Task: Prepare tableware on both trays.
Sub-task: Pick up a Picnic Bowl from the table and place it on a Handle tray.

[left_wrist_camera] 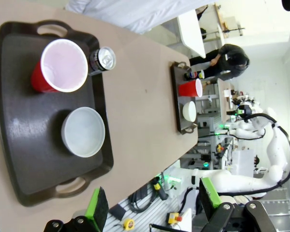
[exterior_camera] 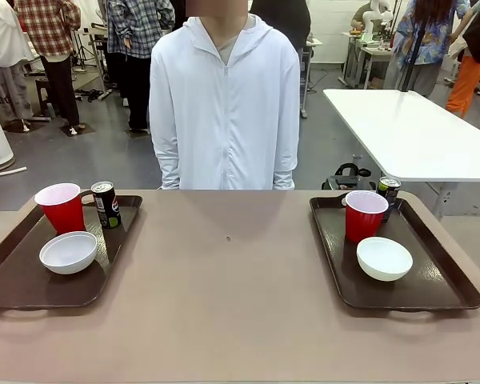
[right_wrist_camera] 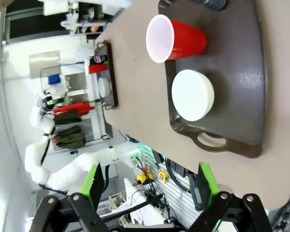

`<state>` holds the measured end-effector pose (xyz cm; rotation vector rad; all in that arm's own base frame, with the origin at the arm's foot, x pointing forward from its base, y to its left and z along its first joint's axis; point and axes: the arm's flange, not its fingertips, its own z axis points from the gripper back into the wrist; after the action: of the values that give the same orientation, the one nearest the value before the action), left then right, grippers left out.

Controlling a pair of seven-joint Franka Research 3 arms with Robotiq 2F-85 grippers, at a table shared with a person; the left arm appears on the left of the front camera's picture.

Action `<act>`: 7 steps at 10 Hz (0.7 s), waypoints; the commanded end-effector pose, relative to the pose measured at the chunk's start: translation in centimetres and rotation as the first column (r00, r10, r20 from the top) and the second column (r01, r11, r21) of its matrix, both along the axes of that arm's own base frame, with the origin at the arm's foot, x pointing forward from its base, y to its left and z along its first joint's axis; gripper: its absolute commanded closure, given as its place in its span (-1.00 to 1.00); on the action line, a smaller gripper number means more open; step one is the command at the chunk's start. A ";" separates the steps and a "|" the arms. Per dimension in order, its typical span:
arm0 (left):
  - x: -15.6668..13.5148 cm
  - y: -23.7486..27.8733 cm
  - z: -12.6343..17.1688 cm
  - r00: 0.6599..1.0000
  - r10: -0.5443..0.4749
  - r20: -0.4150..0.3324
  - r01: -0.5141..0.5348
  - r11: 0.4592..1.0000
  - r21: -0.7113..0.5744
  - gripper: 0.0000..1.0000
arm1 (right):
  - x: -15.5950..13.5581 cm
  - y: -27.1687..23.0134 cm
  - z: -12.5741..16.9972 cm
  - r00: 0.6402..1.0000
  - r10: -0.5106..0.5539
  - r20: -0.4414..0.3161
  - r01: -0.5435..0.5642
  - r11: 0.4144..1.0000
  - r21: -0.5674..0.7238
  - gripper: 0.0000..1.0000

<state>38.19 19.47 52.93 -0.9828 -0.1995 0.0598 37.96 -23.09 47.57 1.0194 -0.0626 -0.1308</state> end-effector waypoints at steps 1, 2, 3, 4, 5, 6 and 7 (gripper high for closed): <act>-0.1 -0.1 0.3 1.000 -0.002 0.007 0.002 1.000 -0.012 -1.00 | 0.1 -1.4 -0.9 0.995 0.054 0.079 -0.061 0.994 0.090 -1.00; -0.1 -0.1 0.3 1.000 -0.002 0.007 0.002 1.000 -0.012 -1.00 | 0.1 -1.6 -1.1 0.996 0.040 0.083 -0.049 0.992 0.117 -1.00; -0.1 -0.1 0.3 1.000 -0.002 0.007 0.002 1.000 -0.012 -1.00 | 0.5 -0.6 0.1 0.995 -0.103 0.007 0.101 0.983 0.156 -1.00; -0.1 -0.1 0.3 1.000 -0.002 0.007 0.002 1.000 -0.012 -1.00 | -0.4 -1.0 -1.6 0.998 0.027 0.057 -0.031 0.997 0.069 -1.00; -0.1 -0.1 0.3 1.000 -0.002 0.007 0.002 1.000 -0.012 -1.00 | -0.4 -1.0 -1.6 0.998 0.027 0.057 -0.031 0.997 0.069 -1.00; -0.1 -0.1 0.3 1.000 -0.002 0.007 0.002 1.000 -0.012 -1.00 | -0.4 -1.0 -1.6 0.998 0.027 0.057 -0.031 0.997 0.069 -1.00; -0.1 -0.1 0.3 1.000 -0.002 0.007 0.002 1.000 -0.012 -1.00 | -0.4 -1.0 -1.6 0.998 0.027 0.057 -0.031 0.997 0.069 -1.00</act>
<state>38.19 19.46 52.94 -0.9827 -0.1993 0.0596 37.84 -23.89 46.08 1.1137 -0.0978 -0.0985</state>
